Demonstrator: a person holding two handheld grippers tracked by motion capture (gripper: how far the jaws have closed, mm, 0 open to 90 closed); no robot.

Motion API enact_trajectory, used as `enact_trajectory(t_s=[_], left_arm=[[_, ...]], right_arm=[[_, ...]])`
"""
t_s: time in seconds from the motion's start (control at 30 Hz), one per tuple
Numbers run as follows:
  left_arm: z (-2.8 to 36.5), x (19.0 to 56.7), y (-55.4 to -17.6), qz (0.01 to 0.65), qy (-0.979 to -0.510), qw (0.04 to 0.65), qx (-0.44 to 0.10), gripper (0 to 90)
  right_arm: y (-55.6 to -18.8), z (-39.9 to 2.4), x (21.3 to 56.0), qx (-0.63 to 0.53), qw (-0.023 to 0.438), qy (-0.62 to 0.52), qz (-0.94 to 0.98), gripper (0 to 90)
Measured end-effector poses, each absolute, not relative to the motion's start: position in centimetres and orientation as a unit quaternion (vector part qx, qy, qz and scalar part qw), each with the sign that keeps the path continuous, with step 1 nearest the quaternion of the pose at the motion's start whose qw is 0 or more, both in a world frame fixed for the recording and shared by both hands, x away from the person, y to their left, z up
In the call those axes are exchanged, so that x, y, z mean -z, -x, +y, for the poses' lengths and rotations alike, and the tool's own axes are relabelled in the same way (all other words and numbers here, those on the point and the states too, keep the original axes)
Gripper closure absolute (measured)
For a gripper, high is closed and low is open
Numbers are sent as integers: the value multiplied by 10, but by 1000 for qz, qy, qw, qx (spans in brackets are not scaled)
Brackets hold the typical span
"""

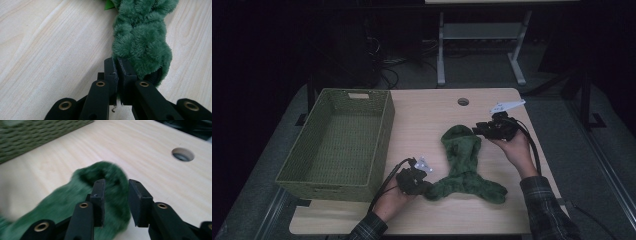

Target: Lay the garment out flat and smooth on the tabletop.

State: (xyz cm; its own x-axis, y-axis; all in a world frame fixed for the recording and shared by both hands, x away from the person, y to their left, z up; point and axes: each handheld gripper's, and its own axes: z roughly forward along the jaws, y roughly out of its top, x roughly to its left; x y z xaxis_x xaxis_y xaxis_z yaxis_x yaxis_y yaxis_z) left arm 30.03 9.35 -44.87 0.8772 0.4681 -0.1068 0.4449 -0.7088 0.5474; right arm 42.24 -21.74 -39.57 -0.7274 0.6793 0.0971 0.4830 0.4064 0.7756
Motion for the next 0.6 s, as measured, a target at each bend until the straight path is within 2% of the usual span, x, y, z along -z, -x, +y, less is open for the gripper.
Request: enact_trajectory(t_s=[0.37, 0.47, 0.53, 0.6], left_arm=[[93, 449, -300, 249, -924, 288, -17, 862], [93, 449, -301, 250, -924, 290, -17, 862], [93, 449, -300, 250, -924, 290, -17, 864], [93, 449, -300, 250, -924, 290, -16, 865]], right_arm=[[-468, -191, 409, -391, 92, -330, 854, 617], [-476, -184, 420, -373, 71, -335, 862, 609], [-480, -181, 427, -365, 63, -334, 866, 655], [-484, -177, 432, -352, 60, -337, 871, 749]])
